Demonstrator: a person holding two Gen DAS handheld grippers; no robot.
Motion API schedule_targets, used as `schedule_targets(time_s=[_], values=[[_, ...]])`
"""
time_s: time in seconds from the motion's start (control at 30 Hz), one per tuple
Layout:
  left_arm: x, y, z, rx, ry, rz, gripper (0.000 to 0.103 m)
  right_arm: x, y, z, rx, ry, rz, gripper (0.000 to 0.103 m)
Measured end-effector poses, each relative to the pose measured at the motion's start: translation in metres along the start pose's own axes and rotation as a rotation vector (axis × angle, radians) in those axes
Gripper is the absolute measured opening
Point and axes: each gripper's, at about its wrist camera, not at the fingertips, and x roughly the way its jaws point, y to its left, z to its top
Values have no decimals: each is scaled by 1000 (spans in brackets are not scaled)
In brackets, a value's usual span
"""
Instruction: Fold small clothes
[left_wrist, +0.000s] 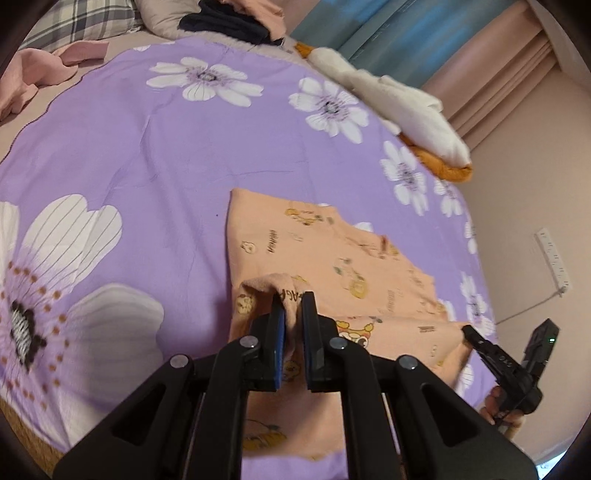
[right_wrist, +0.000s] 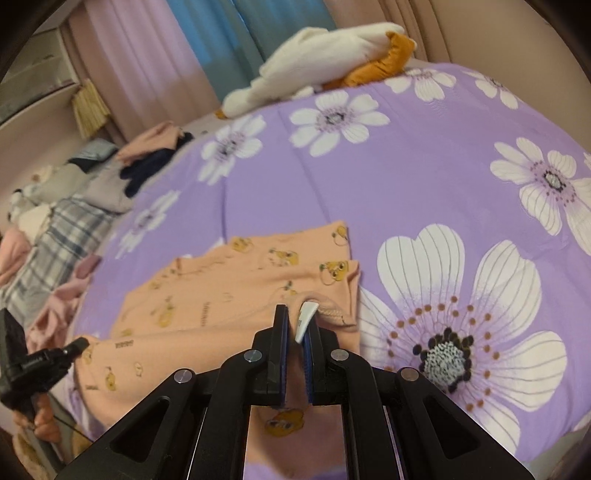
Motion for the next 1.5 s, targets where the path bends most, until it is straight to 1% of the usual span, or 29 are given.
schedule_targets(time_s=[0.1, 0.17, 0.23, 0.3, 0.4, 0.57, 0.67, 0.83, 0.9, 0.93, 0.97, 1.0, 1.03, 1.1, 1.17, 1.27, 1.33, 1.43, 1.5], values=[[22, 4, 5, 3, 26, 41, 8, 17, -4, 3, 9, 28, -24, 8], [34, 9, 6, -4, 53, 52, 9, 27, -6, 2, 8, 50, -51, 8], [42, 12, 5, -1, 60, 65, 11, 33, -8, 0, 13, 73, -66, 8], [44, 14, 5, 7, 55, 69, 12, 38, -10, -2, 16, 86, -74, 8], [46, 18, 5, -20, 55, 61, 12, 41, -11, -5, 16, 85, -80, 8], [48, 12, 2, 24, 49, 91, 13, 44, -12, -8, 25, 80, -74, 8], [50, 11, 1, 32, 48, 101, 14, 45, -12, -8, 19, 80, -76, 8], [49, 12, 1, 21, 39, 84, 14, 46, -11, -9, 11, 75, -75, 8], [44, 6, -3, 55, 21, 87, 24, 43, -7, -10, -16, 69, -69, 14], [39, 2, -6, 73, 18, 87, 37, 40, -7, -10, -22, 67, -60, 27], [35, 0, -9, 73, 19, 73, 52, 35, -6, -11, -26, 63, -52, 46], [30, -1, -11, 66, 20, 50, 58, 29, -5, -12, -31, 51, -54, 54], [22, -2, -13, 48, 19, 22, 61, 22, -5, -13, -38, 30, -71, 57], [10, -2, -16, 28, 13, -13, 64, 6, -6, -15, -65, -8, -105, 57], [-4, 0, -20, 13, 15, -40, 71, -6, -11, -18, -68, -8, -101, 57], [-14, 4, -32, -7, 47, -61, 72, -16, -22, -27, -25, 24, -43, 57], [-17, 6, -43, -16, 77, -56, 72, -21, -28, -35, 2, 45, -7, 57], [-18, 9, -56, -8, 93, -47, 70, -27, -32, -46, 28, 60, 33, 57], [-15, 9, -62, 9, 103, -57, 70, -27, -30, -49, 30, 63, 42, 57]])
